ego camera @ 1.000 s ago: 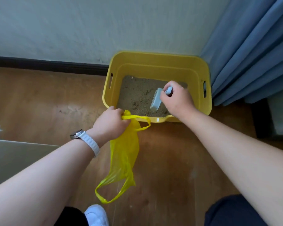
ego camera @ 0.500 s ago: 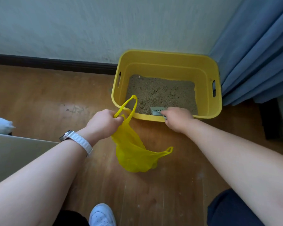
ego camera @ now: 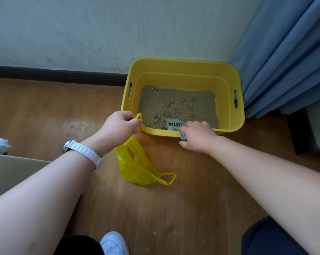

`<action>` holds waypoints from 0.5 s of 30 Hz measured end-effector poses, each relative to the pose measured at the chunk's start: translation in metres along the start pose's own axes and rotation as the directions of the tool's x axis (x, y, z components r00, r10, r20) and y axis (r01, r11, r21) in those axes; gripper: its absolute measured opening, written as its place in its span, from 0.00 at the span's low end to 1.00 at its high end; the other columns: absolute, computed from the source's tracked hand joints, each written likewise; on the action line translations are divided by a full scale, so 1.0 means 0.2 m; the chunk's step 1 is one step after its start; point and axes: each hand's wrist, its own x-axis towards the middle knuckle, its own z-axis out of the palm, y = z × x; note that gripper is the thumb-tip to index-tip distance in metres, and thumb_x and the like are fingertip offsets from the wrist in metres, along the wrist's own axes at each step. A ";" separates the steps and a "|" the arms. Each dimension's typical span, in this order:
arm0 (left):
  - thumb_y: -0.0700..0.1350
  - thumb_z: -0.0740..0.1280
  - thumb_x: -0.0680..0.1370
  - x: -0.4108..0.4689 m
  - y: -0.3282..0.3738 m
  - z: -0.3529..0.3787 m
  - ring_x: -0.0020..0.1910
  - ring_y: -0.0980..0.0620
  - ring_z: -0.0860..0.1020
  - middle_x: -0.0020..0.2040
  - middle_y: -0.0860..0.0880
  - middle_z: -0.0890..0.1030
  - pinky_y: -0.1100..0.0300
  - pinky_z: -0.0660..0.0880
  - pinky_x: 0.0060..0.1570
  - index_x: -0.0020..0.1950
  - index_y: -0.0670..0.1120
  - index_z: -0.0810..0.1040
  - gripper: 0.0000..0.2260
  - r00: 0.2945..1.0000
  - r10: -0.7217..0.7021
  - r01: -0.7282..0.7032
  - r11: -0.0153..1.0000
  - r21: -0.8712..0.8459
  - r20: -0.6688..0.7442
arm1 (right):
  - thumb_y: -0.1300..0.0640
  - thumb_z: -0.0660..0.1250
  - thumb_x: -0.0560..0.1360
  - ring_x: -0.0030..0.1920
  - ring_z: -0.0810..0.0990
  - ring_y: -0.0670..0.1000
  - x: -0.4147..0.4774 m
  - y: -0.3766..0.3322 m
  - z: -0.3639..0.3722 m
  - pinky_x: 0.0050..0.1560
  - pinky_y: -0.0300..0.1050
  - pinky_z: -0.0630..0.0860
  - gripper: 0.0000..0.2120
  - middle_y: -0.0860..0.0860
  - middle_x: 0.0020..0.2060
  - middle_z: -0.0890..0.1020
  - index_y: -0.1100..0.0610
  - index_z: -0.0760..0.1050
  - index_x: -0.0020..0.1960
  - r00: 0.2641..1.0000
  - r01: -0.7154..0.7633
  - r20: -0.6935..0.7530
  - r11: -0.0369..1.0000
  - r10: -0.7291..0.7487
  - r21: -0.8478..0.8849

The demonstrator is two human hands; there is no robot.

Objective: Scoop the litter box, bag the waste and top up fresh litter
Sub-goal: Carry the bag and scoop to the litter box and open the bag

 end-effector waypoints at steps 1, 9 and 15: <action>0.49 0.66 0.78 0.00 0.02 0.00 0.31 0.52 0.73 0.36 0.47 0.82 0.62 0.68 0.30 0.43 0.44 0.82 0.11 1.000 0.010 -0.010 1.000 -0.014 -0.003 | 0.41 0.62 0.75 0.62 0.72 0.57 -0.01 0.00 -0.02 0.62 0.54 0.67 0.22 0.53 0.59 0.75 0.50 0.71 0.66 1.000 -0.003 -0.010 1.000 0.003 0.022; 0.43 0.66 0.79 -0.14 0.29 0.02 0.29 0.54 0.73 0.31 0.48 0.77 0.66 0.70 0.33 0.38 0.43 0.79 0.10 0.990 0.124 -0.092 0.927 -0.364 0.066 | 0.44 0.65 0.76 0.63 0.73 0.54 -0.14 -0.09 -0.18 0.60 0.50 0.70 0.20 0.49 0.61 0.74 0.48 0.71 0.66 0.985 0.148 -0.138 0.925 -0.106 0.349; 0.43 0.67 0.75 -0.23 0.46 -0.01 0.30 0.50 0.70 0.30 0.47 0.73 0.59 0.67 0.34 0.37 0.44 0.80 0.08 0.975 0.185 -0.049 0.714 -0.699 0.121 | 0.43 0.67 0.75 0.65 0.70 0.52 -0.16 -0.14 -0.20 0.62 0.47 0.67 0.27 0.50 0.64 0.73 0.48 0.66 0.71 0.984 0.162 -0.140 0.862 -0.107 0.481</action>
